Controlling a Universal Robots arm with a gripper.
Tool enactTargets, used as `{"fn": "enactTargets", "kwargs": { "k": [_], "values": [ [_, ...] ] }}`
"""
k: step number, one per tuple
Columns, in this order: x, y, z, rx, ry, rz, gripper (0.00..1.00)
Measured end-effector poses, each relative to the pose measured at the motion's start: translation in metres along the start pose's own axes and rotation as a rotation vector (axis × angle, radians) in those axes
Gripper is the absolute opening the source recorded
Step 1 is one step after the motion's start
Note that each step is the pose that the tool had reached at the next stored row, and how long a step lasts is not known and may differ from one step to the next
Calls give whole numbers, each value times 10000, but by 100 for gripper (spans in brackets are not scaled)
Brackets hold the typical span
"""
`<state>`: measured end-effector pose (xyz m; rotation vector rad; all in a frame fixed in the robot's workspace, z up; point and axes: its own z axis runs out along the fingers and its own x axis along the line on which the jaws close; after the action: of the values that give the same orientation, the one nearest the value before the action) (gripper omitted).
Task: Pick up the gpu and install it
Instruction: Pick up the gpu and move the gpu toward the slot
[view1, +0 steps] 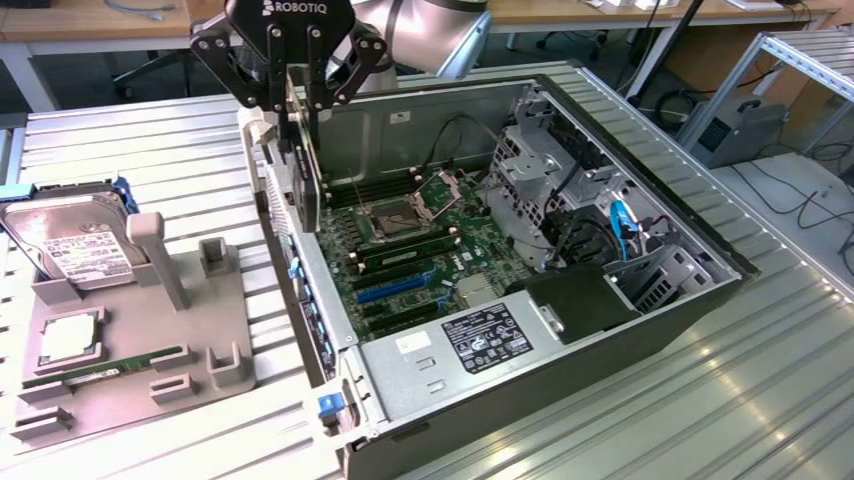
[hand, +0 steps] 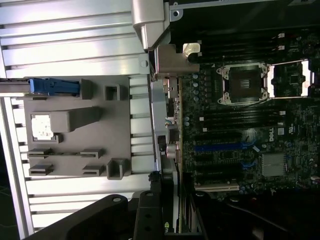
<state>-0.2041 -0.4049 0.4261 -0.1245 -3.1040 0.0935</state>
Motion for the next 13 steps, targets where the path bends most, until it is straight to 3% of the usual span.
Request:
{"fn": "enactTargets", "kwargs": {
  "k": [13],
  "values": [
    [-113, 9, 2, 9, -1, 1, 27]
  ]
}}
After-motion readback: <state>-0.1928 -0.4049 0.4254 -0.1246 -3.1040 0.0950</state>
